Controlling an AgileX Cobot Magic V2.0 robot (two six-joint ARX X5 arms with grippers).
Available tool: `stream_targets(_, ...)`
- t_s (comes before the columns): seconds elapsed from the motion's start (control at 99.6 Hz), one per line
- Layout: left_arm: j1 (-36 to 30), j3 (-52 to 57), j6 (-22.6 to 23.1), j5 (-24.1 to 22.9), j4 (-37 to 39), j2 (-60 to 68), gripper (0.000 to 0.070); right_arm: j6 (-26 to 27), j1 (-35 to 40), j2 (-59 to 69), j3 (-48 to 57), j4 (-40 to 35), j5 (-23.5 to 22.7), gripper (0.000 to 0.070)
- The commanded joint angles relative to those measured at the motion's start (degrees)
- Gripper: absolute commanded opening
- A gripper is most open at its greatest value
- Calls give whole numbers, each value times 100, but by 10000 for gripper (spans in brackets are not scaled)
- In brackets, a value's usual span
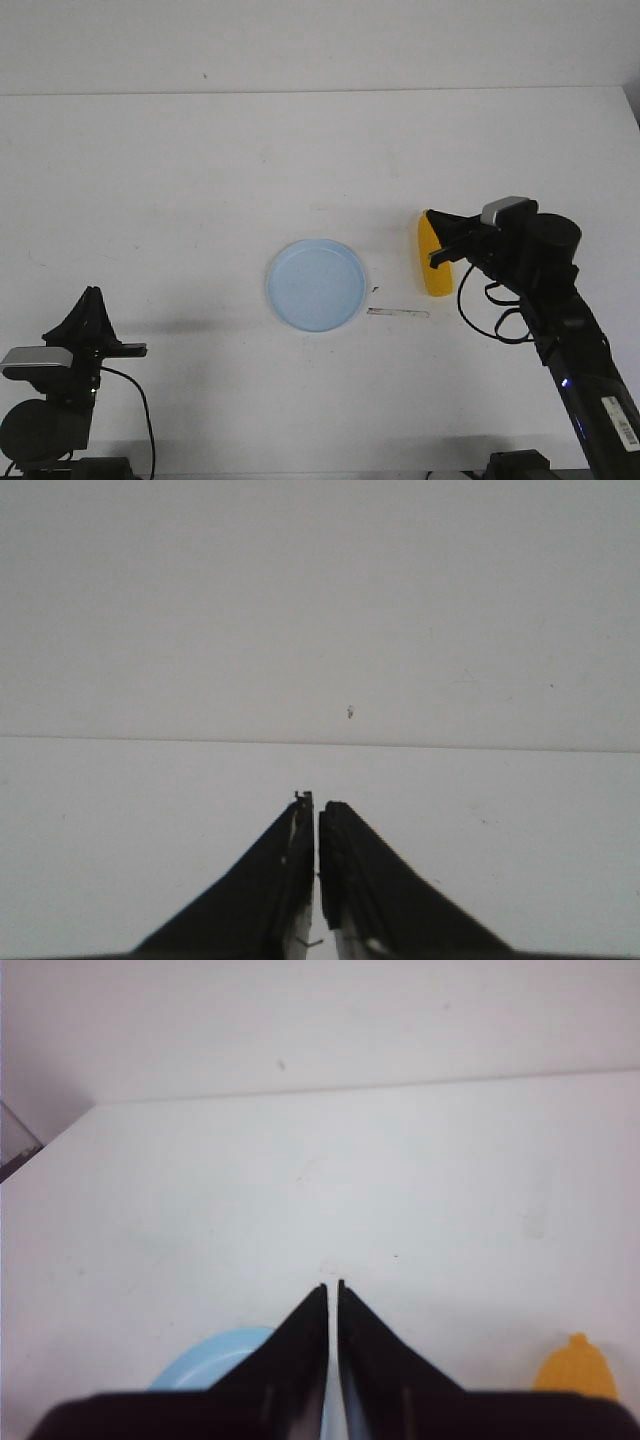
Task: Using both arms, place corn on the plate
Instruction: 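Close the right gripper on the corn and lift it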
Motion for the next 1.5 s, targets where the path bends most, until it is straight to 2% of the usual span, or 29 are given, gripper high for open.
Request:
stream_targets(0.0,9,44,77,-17,85,-20,1,70,55,286,334,-271,433,8)
stream_targets(0.08,9,44,77,-17,85,-20,1,-105,160,601,671,-798,1180,8)
stream_targets(0.261,9,44,77,-17,85,-20,1,-146,437,1408,1384,-2118,2903,8)
stream_targets(0.351,9,44,77,-17,85,-20,1,-140,522,1823,1733,-2837,3515,9)
stream_targets(0.432,9,44,77,-17,85,-20,1,-96,601,2170,2015,-3324,3818,9)
stream_targets(0.552,9,44,77,-17,85,-20,1,133,702,2505,2216,-3506,3770,11)
stream_targets(0.613,9,44,77,-17,85,-20,1,179,726,2564,2216,-3508,3766,51)
stream_targets(0.703,9,44,77,-17,85,-20,1,179,776,2605,2216,-3521,3768,266)
stream_targets(0.713,9,44,77,-17,85,-20,1,181,789,2605,2216,-3523,3766,310)
stream_targets(0.753,9,44,77,-17,85,-20,1,177,813,2605,2216,-3515,3764,420)
stream_targets(0.813,9,44,77,-17,85,-20,1,164,831,2605,2214,-3504,3768,511)
stream_targets(0.944,9,44,77,-17,85,-20,1,164,831,2618,2214,-3456,3722,514)
stream_targets(1.135,9,44,77,-17,85,-20,1,184,837,2813,2214,-3250,3307,514)
stream_targets(1.486,9,44,77,-17,85,-20,1,175,874,3434,2208,-3324,3348,514)
